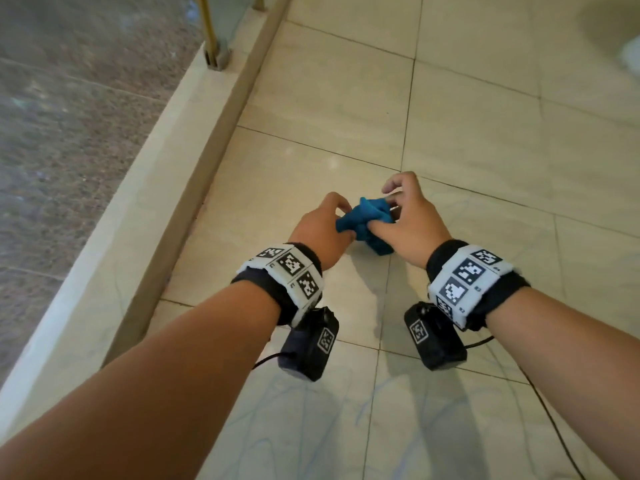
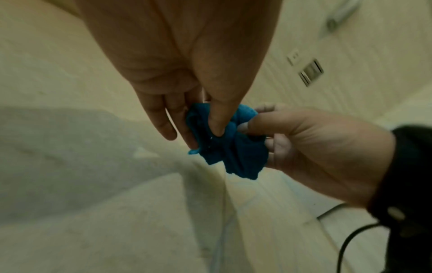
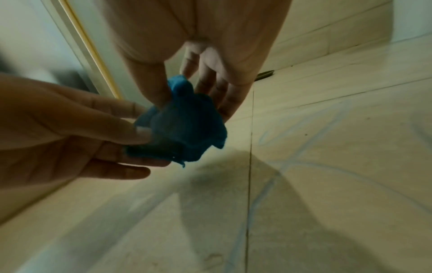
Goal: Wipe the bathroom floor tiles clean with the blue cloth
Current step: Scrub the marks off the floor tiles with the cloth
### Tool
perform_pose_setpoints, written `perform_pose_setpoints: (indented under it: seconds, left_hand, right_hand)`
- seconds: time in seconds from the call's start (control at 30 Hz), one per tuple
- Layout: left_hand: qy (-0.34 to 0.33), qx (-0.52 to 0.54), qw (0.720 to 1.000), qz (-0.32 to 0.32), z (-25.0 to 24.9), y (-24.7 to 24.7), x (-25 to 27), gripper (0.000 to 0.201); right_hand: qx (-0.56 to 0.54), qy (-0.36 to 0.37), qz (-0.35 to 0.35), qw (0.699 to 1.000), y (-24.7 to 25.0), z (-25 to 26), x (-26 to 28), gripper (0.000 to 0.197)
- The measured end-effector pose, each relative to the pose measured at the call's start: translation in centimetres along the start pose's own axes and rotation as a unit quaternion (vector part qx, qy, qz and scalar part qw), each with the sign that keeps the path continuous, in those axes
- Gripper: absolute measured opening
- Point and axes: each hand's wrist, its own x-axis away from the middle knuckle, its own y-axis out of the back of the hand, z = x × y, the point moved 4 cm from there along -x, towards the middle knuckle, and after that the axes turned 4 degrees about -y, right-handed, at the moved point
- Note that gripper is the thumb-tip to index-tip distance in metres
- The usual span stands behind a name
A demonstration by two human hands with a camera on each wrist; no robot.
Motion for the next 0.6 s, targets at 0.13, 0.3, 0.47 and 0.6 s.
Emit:
perform_pose_setpoints:
  seconds: [0.13,0.3,0.47,0.6]
  left_hand:
    - [-0.019,0.081,0.996,-0.016,-2.0,-1.2,-0.4,0.023]
    - [-0.032,0.063,0.992,0.1,-4.2,-4.2,-0.4,0.045]
    - [0.007,-0.288,0.952,0.107,-1.8,-3.5,-0.1,0.088]
    - [0.043,-0.372,0.916,0.144,0.0,-3.3,0.7,0.109]
  right_hand:
    - [-0.089,-0.005,-0.04,0.995,2.1,0.5,1.4,0.03]
    - [0.031,-0.004,-0.038,0.999,3.7,-1.8,2.6,0.034]
    - [0.081,-0.004,-0.091,0.993,4.5,-4.1,0.9,0.03]
    - [0.227,0.044,0.151,0.961,-1.6,-4.6,1.6,0.051]
